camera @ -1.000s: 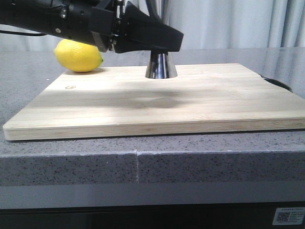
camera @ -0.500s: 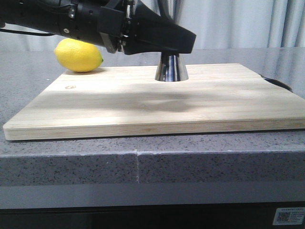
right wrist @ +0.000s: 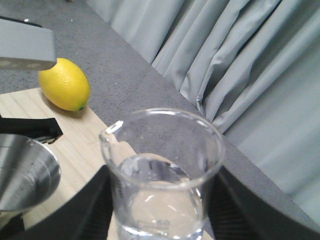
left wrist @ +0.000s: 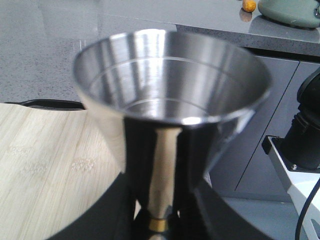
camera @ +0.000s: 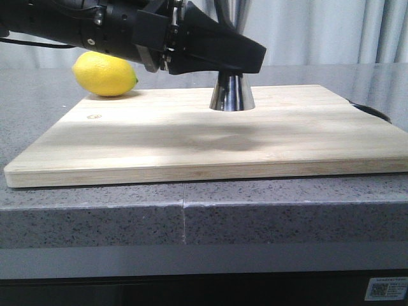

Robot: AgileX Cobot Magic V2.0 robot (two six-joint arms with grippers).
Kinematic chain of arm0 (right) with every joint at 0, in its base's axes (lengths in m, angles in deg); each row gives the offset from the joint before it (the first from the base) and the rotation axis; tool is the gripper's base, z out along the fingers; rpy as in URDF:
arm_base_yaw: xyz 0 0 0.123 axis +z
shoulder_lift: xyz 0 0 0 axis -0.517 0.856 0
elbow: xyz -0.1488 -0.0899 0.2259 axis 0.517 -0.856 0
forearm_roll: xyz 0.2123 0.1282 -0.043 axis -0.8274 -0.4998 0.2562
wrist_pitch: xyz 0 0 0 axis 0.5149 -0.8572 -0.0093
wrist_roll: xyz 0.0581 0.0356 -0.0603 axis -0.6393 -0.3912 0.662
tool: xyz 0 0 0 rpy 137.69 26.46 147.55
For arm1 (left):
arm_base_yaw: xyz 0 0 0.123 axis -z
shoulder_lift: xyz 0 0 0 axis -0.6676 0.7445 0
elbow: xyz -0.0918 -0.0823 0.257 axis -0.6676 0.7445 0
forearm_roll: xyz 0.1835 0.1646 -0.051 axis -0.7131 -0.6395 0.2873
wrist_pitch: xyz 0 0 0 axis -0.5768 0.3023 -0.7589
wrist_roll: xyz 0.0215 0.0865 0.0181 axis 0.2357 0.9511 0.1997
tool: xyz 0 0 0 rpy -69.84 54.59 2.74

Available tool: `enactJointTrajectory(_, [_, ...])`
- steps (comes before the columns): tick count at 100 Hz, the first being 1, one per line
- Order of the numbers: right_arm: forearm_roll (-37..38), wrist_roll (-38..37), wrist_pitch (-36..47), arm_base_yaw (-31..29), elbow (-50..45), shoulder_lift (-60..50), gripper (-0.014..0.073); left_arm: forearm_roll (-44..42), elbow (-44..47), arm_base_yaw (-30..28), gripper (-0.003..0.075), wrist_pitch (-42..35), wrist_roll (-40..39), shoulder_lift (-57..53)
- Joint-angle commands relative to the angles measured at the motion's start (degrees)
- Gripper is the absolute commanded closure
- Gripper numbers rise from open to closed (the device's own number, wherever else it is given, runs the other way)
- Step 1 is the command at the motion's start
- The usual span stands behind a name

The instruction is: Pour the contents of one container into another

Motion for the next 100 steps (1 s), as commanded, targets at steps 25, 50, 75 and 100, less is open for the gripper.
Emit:
enactJointTrajectory(25, [3.30,0.38,3.32,1.22,2.15,-1.72,0.0358,4.04,-1.75,0.71,0.0687,3.09,-0.15,-3.20])
enactJointTrajectory(50, [5.35,0.38,3.29,1.22,2.15,-1.72,0.0358,4.04,-1.75,0.71,0.0687,4.41,-0.15,-3.20])
enactJointTrajectory(75, [5.89,0.38,2.89,1.22,2.15,-1.72,0.0358,3.99,-1.75,1.93,0.0687,4.54,-0.15,-3.20])
enactJointTrajectory(100, [7.32,0.38,2.08,1.22,2.15,-1.72,0.0358,3.99,-1.75,2.16,0.0687,4.31,-0.15,-3.20])
